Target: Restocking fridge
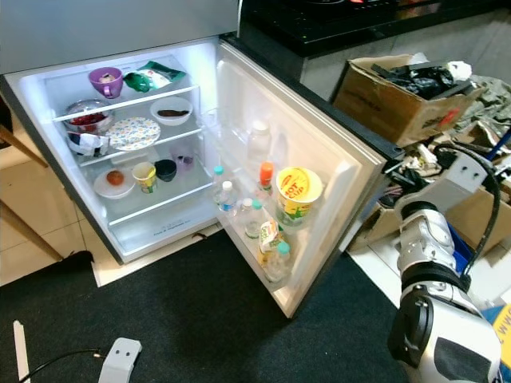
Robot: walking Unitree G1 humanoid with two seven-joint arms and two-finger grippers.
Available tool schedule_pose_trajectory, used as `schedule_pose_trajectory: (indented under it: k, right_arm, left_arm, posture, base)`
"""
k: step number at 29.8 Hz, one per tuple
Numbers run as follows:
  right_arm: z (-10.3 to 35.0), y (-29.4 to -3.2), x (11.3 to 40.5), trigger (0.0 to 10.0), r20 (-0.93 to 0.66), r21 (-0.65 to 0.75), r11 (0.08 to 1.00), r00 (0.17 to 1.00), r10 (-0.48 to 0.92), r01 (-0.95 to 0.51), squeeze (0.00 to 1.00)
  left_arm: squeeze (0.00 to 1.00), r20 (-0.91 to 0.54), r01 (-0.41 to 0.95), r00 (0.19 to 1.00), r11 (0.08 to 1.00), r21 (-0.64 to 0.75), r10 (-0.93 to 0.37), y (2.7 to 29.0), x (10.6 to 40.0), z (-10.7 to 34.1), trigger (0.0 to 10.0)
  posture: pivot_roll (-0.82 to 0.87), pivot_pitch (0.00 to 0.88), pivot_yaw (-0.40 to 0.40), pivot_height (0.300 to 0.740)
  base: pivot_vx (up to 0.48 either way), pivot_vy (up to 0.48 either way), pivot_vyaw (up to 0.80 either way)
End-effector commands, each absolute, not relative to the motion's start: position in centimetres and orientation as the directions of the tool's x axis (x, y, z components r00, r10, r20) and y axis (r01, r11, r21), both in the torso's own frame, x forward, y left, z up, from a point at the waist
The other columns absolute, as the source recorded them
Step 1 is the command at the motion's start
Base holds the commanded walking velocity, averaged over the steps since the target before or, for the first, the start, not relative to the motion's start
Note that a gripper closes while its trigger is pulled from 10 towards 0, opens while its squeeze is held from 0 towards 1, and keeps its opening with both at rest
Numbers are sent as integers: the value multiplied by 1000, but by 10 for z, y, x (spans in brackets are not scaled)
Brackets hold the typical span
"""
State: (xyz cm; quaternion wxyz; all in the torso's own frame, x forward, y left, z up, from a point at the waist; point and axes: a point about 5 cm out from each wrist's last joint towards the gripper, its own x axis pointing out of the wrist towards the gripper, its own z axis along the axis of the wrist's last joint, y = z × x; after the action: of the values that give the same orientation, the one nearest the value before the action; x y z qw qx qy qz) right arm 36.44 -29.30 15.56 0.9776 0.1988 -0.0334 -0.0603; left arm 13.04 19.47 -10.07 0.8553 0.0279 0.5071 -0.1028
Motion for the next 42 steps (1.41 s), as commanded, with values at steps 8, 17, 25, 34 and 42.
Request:
schedule_pose_trajectory:
  k: [8,17,25,34,42]
  right_arm:
    - [147,-129,362,10000,107,355,555,623,775,-752,0]
    - [182,-19,288,10000,350,363,-83,54,935,-928,0]
    - [99,-72,329,10000,-8,383,486,524,852,-785,0]
    - [-18,-180,267,10000,-577,333,907,705,412,-258,0]
    - [-53,-230,215,10000,-746,226,974,642,179,-9,0]
  left_arm:
    - [0,-918,207,372,976,-66,-141,198,104,-109,10000]
    - [0,-914,209,379,976,-69,-145,195,108,-108,10000]
    - [0,-917,206,373,976,-65,-140,197,106,-109,10000]
    - [0,-914,208,380,976,-69,-146,191,108,-109,10000]
    - [0,-914,215,384,975,-52,-134,194,109,-109,10000]
  posture:
    - [-25,75,-25,740]
    - [-18,75,-23,740]
    - [-25,74,-22,740]
    - [-23,68,-28,740]
    - [-25,58,-26,740]
  base:
    - [0,0,0]
    - [0,0,0]
    - [0,0,0]
    - [0,0,0]
    - [0,0,94]
